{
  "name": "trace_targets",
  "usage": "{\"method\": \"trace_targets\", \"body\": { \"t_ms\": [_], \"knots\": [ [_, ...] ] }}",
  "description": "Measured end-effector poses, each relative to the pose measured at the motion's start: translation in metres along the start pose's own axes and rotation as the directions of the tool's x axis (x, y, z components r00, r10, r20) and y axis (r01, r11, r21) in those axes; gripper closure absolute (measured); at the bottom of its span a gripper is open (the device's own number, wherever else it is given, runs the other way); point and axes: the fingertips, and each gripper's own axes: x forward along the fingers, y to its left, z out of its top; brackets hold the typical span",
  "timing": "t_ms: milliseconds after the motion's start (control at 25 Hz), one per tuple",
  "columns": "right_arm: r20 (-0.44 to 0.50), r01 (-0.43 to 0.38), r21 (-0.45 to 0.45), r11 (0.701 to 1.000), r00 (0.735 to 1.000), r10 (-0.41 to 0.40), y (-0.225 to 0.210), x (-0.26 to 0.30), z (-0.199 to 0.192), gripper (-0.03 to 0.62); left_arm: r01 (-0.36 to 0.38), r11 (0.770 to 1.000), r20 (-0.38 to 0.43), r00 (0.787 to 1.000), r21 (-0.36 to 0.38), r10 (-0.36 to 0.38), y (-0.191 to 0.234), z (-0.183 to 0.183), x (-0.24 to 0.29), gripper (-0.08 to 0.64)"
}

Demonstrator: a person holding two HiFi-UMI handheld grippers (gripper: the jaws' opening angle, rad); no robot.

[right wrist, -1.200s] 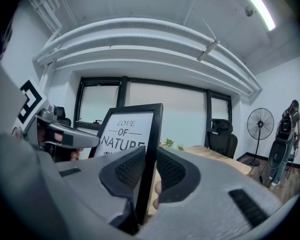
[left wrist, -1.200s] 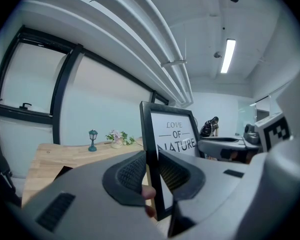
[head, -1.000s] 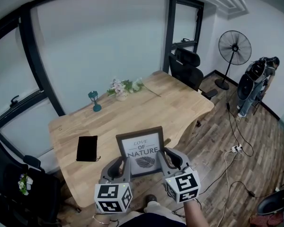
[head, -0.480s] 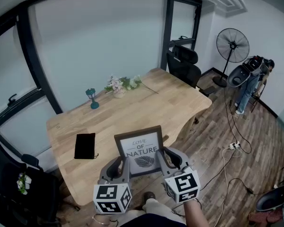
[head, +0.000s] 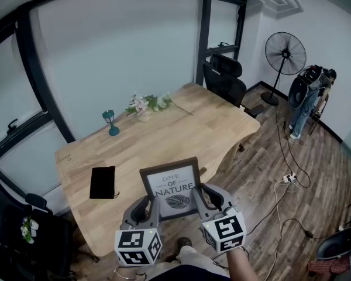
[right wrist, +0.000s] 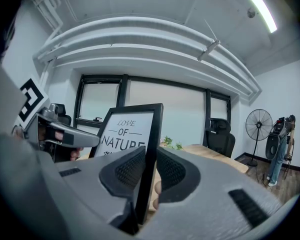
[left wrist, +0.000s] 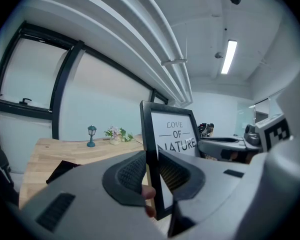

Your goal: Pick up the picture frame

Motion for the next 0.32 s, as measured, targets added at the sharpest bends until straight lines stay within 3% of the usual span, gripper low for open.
{"method": "trace_targets", "body": {
  "t_ms": [320],
  "knots": [
    [-0.018,-0.001,0.011,1.000,1.000,0.001,-0.014,0.009,-0.009,0.523,-0.001,1.000,-0.020,1.000,-0.004,0.001,-0.003,-0.005,0.017,0.489]
  ]
}}
